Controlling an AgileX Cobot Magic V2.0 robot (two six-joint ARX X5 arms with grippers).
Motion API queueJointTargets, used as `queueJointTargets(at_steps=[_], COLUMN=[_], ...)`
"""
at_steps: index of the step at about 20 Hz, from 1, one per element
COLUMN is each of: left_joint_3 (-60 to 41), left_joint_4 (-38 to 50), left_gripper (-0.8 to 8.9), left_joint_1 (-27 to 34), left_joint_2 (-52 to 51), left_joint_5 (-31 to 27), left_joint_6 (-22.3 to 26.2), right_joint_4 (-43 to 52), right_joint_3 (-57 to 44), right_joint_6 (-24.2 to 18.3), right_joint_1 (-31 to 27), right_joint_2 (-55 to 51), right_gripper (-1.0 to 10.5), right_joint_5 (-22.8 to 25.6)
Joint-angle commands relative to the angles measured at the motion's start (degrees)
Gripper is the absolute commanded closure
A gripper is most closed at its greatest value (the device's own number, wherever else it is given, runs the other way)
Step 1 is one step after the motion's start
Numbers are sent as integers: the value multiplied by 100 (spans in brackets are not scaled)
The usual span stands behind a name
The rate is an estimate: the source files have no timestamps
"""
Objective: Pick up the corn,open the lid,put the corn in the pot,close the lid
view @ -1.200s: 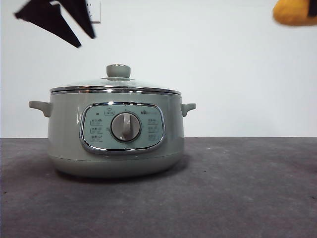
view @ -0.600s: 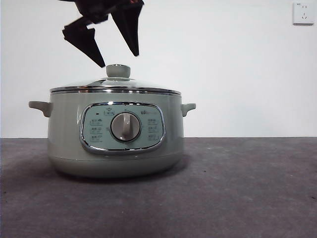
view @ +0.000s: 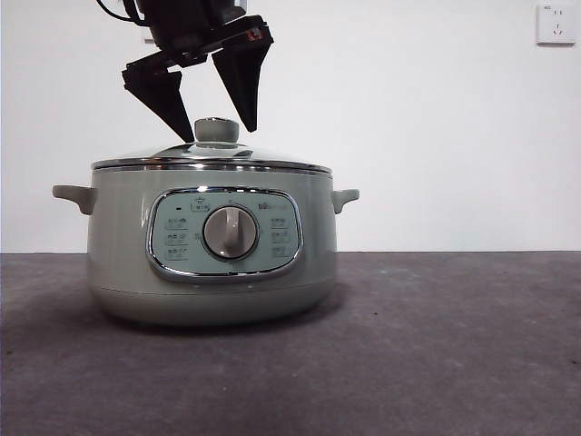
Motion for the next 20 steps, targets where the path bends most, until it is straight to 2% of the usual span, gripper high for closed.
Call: queueJointTargets(at_steps=[1,4,5,7,10,15,20], left_joint_3=[2,2,2,2,2,149,1300], left_joint_4=[22,20,11,13,26,17,-553], left_gripper=[318,545,591,621,810,823,823], left_joint_1=[-15,-15,-15,-15,-15,-13,-9], left_joint_2=[66,66,66,66,90,90,85], left_joint_5=[0,0,2,2,2,0,0], left_joint_6=[103,170,170,170,214,214,227], right_joint_4=[-149,-149,-149,-149,-149,-140,173], right_joint_3=[4,4,4,4,4,4,4], right_joint_6=[57,57,57,59,57,55,55], right_joint_1=[9,9,9,9,9,9,9], right_joint_2=[-11,-11,-11,-11,-11,7,289], right_gripper=[959,959,959,959,959,959,959], right_joint_5=[-20,-20,-20,-20,-20,-17,-85])
